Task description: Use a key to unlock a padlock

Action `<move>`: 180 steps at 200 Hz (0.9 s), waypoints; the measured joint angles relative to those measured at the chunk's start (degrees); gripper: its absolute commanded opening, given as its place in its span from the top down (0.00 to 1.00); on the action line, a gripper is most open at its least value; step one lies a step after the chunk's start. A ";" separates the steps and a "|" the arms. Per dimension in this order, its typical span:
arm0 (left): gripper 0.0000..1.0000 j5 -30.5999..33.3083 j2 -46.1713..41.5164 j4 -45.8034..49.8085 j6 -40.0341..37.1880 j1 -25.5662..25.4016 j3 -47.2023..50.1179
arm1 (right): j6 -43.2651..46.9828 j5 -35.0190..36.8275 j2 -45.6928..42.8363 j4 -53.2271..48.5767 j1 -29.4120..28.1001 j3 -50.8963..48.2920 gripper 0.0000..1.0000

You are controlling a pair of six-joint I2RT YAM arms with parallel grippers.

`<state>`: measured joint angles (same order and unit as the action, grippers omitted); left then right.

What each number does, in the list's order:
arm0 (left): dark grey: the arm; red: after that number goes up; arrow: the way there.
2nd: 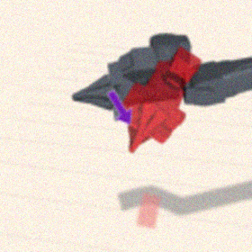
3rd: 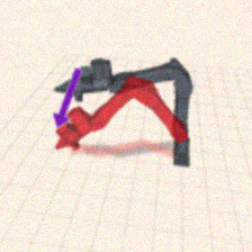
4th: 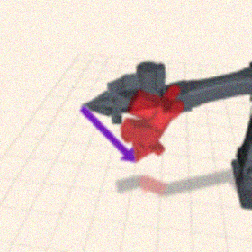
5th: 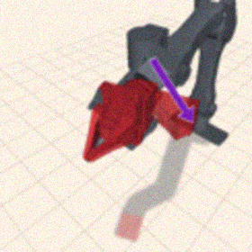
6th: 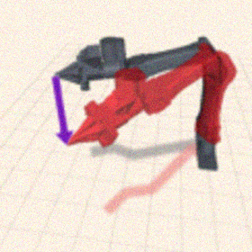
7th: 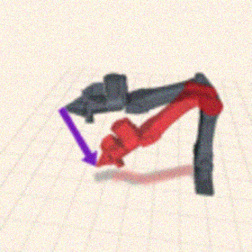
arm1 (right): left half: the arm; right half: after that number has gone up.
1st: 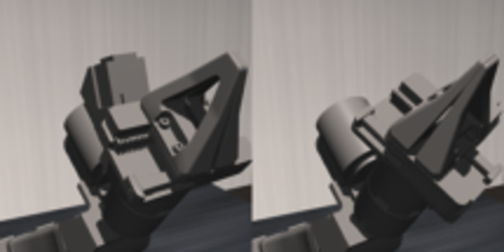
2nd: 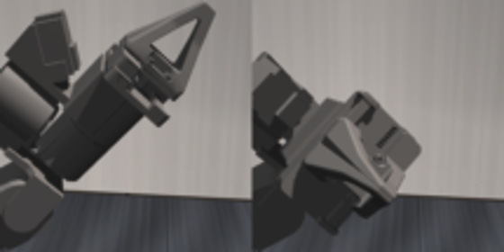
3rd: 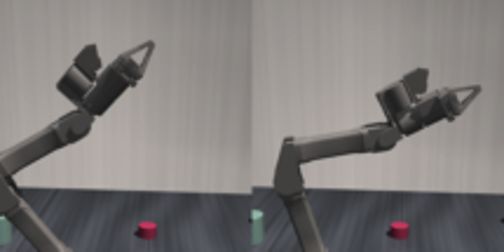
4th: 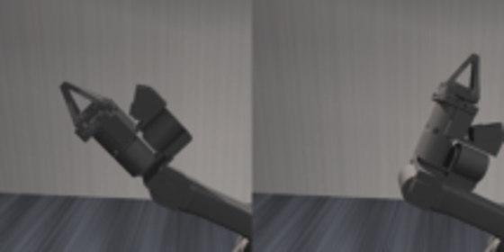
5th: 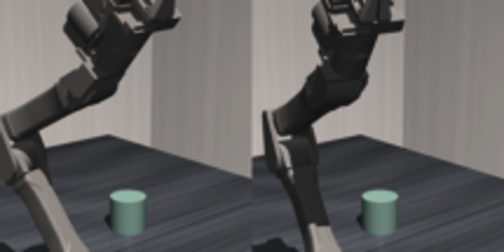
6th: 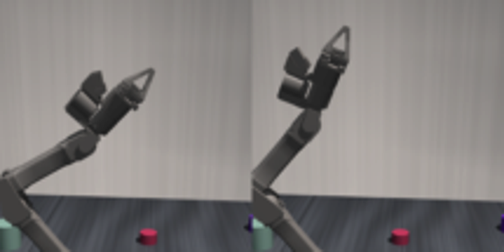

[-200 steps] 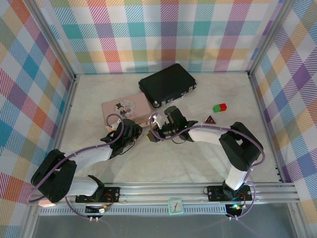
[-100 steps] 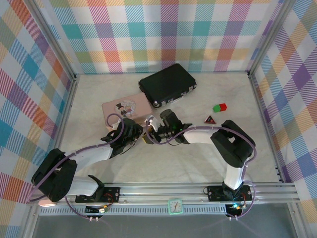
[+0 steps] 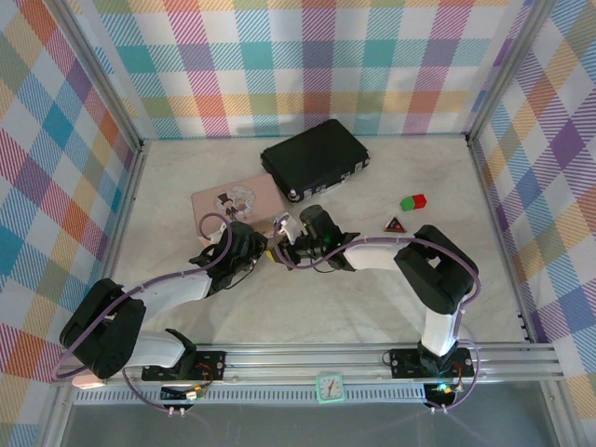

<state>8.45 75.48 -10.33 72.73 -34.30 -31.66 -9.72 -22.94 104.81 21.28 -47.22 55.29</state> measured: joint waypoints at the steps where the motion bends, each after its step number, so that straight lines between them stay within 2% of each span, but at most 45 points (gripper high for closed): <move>1: 1.00 0.00 0.00 -0.02 0.00 0.00 0.00 | -0.07 0.00 0.00 0.00 0.00 0.00 1.00; 36: 1.00 -0.17 0.00 -2.27 -1.07 0.00 0.90 | -6.05 -1.66 0.00 0.13 0.72 0.00 1.00; 59: 1.00 -1.29 -0.02 -9.79 -3.50 0.00 4.28 | -13.07 -5.64 0.26 0.26 2.71 0.00 1.00; 86: 1.00 -2.32 -0.02 -19.37 -7.78 0.11 8.15 | -23.23 -13.53 2.14 3.76 5.11 0.00 1.00; 112: 1.00 -3.41 0.00 -28.96 -12.33 0.83 11.69 | -34.91 -21.16 4.96 11.41 7.13 -0.13 1.00; 139: 1.00 -3.78 0.50 -34.01 -16.28 1.44 12.50 | -46.60 -27.34 7.98 22.12 9.18 -0.63 1.00; 180: 1.00 -8.83 3.37 -38.05 -19.17 1.09 15.96 | -60.78 -27.52 12.24 38.84 12.59 -0.20 1.00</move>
<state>-0.38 78.85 -48.38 53.56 -33.21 -15.70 -70.50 -50.46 117.05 60.12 -34.63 55.09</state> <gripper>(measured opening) 0.152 0.047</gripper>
